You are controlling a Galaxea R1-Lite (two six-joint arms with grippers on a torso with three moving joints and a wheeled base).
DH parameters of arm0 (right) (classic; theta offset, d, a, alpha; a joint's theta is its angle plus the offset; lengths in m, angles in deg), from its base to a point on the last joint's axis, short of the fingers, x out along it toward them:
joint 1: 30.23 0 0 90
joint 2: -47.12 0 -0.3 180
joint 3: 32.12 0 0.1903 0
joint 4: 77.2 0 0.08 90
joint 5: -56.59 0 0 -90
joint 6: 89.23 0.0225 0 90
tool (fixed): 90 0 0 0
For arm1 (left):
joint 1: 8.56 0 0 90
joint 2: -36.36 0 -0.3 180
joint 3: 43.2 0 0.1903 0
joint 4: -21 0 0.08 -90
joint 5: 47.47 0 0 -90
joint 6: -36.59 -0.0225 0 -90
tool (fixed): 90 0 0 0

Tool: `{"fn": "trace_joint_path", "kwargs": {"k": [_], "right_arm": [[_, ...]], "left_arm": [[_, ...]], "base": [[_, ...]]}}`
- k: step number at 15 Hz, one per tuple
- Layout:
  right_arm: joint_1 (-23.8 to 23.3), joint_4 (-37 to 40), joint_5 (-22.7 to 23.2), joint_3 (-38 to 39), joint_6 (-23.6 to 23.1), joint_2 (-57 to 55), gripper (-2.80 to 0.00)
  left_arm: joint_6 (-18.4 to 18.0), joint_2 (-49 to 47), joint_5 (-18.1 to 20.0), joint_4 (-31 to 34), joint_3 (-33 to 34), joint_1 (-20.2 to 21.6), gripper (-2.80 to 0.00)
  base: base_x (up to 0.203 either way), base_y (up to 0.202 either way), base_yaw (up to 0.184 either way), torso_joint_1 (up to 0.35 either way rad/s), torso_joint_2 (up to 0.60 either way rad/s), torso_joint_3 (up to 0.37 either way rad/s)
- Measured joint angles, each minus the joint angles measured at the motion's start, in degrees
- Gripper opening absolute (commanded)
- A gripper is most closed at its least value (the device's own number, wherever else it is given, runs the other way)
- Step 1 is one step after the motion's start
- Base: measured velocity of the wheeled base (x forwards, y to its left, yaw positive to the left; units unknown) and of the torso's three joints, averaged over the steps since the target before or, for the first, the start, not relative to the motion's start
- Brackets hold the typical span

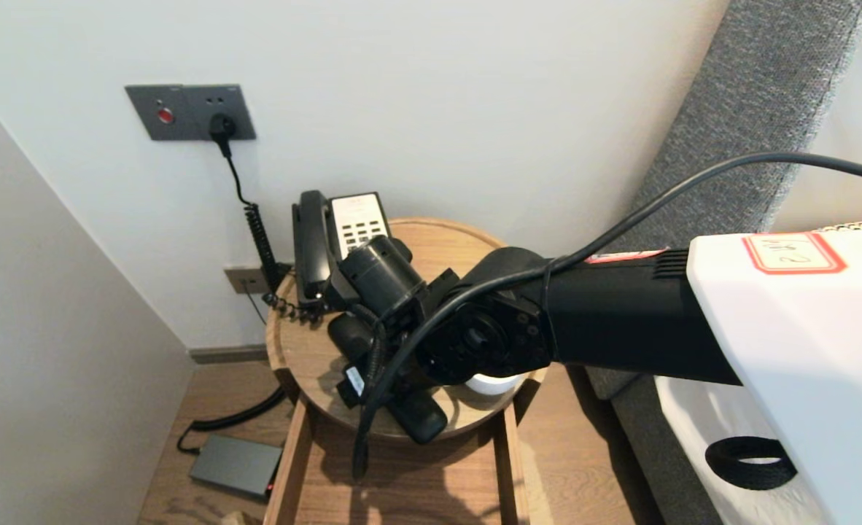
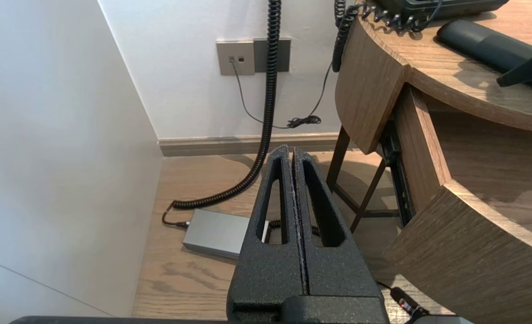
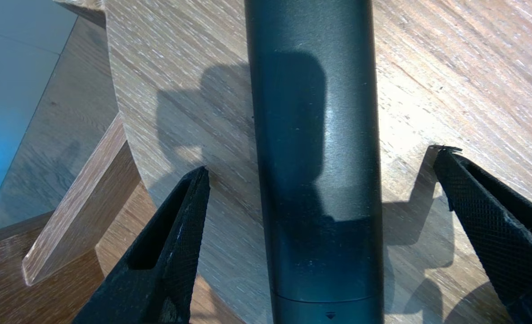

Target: Put the remote controls on the table in the drawer one by one

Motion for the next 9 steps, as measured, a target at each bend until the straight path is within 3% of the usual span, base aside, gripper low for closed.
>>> {"fn": "trace_joint_path", "kwargs": {"k": [2, 3, 9], "right_arm": [[0.0, 0.0, -0.1, 0.0, 0.0, -0.2, 0.0], [0.0, 0.0, -0.1, 0.0, 0.0, -0.2, -2.8], [0.0, 0.0, -0.2, 0.2, 0.0, -0.3, -2.8]], "left_arm": [[0.0, 0.0, 0.0, 0.0, 0.0, 0.0, -2.8], [0.0, 0.0, 0.0, 0.0, 0.0, 0.0, -2.8], [0.0, 0.0, 0.0, 0.0, 0.0, 0.0, -2.8]], "base": [[0.0, 0.0, 0.0, 0.0, 0.0, 0.0], [0.0, 0.0, 0.0, 0.0, 0.0, 0.0], [0.0, 0.0, 0.0, 0.0, 0.0, 0.0]]}}
